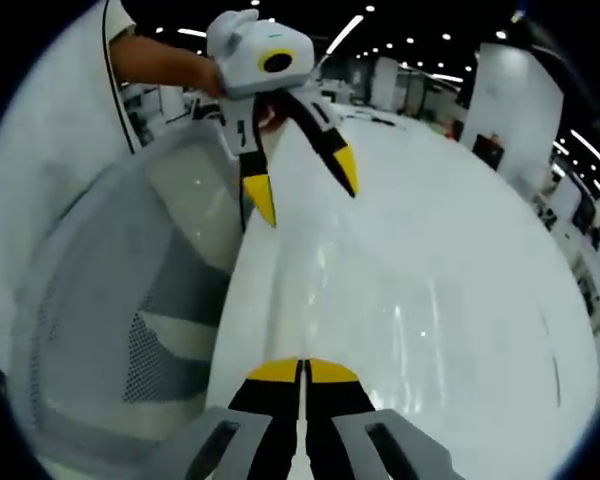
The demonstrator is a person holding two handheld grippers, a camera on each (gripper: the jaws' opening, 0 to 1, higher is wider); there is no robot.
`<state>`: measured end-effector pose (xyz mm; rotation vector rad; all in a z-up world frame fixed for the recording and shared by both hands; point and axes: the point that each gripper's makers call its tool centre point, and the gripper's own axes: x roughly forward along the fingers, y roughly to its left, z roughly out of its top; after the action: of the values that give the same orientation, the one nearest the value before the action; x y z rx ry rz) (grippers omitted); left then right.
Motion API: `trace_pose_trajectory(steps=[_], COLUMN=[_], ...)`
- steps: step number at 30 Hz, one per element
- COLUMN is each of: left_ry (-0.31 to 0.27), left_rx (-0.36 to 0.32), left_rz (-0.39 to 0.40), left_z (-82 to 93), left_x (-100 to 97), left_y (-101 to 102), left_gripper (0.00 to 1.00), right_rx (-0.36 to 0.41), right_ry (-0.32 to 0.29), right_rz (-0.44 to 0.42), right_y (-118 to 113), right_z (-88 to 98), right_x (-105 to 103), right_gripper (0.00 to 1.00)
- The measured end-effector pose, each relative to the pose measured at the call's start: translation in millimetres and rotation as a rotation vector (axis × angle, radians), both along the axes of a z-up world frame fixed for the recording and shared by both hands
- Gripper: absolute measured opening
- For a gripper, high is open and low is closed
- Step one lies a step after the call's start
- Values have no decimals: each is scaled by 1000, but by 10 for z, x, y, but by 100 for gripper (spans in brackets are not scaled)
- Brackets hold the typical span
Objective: Open the resealable bag by pulling the two sides of the seal apart until the entire bag opening is separated and visibly accessible.
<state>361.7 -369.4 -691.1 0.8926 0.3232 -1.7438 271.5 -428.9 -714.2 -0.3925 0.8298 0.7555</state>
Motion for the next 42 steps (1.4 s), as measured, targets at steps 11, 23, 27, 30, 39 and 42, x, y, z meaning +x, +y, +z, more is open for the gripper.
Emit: trace_pose_trajectory(steps=[11, 23, 27, 30, 39, 42], left_ry=[-57, -82, -84, -102, -121, -126], left_rx=[25, 44, 52, 37, 22, 21], left_rz=[-97, -186, -204, -225, -248, -255], left_z=[-54, -107, -132, -121, -108, -112], left_x=[-70, -165, -189, -218, -243, -240], left_y=[-50, -66, -51, -59, -82, -83], left_gripper=[27, 3, 0, 0, 0, 0], right_rx=[-16, 11, 28, 44, 92, 102], right_ry=[8, -2, -1, -10, -44, -56], right_rz=[34, 26, 8, -9, -42, -47], right_y=[22, 38, 36, 51, 147, 186], right_z=[74, 140, 158, 201, 254, 274], right_x=[1, 26, 28, 60, 159, 196], right_gripper=[0, 0, 0, 0, 2, 4])
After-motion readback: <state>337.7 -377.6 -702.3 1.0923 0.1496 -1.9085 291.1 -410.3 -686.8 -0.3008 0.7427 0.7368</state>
